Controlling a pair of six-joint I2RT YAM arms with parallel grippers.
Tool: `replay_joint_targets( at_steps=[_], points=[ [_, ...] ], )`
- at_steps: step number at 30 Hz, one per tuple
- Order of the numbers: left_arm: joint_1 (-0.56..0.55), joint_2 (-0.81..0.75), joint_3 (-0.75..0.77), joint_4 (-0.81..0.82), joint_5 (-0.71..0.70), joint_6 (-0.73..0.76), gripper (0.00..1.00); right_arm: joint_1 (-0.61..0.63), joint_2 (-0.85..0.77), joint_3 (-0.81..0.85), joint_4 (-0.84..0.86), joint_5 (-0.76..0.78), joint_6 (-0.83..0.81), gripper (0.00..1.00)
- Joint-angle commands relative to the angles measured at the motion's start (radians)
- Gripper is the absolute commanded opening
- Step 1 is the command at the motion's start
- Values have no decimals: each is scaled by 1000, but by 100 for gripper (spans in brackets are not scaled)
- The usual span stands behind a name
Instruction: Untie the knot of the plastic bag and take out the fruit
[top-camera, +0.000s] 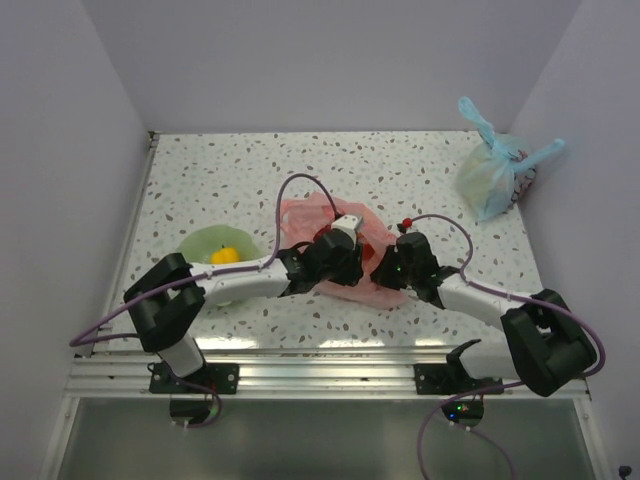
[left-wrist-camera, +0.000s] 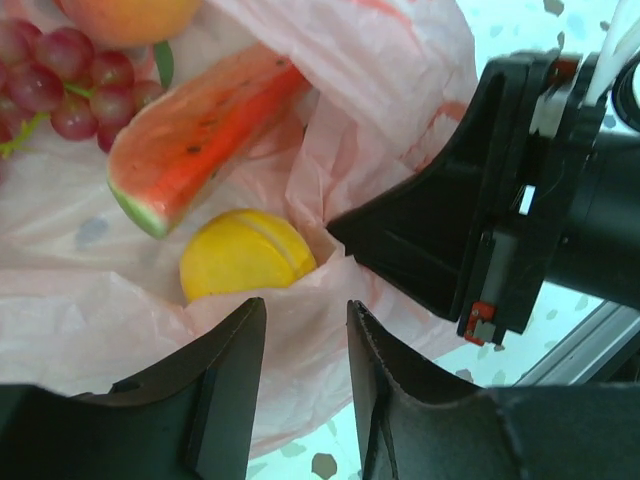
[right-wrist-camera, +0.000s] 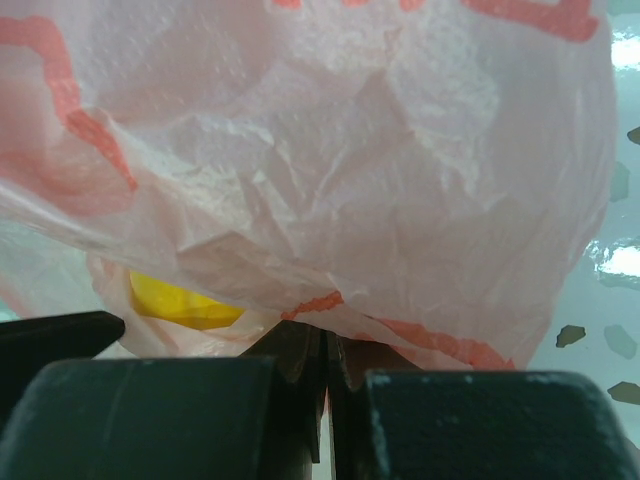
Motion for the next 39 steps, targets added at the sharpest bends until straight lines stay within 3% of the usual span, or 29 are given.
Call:
replay_joint_targets(
  at_steps=[1, 5, 16, 21, 30, 39],
  points=[
    [-26, -7, -15, -18, -25, 9, 41, 4, -25, 2, -19, 15, -15, 0],
    [-37, 13, -53, -8, -21, -5, 34, 4, -19, -3, -9, 12, -3, 0],
    [-36, 126, -62, 59, -41, -27, 35, 19, 7, 0, 7, 10, 8, 0],
    [-33, 85, -65, 49, -50, -37, 40, 25, -1, 3, -3, 12, 4, 0],
    [-33, -91, -6, -113, -154, -62, 61, 25, -30, 5, -23, 27, -8, 0],
    [-7, -6, 129, -169, -211, -24, 64, 27, -22, 9, -17, 18, -9, 0]
  ],
)
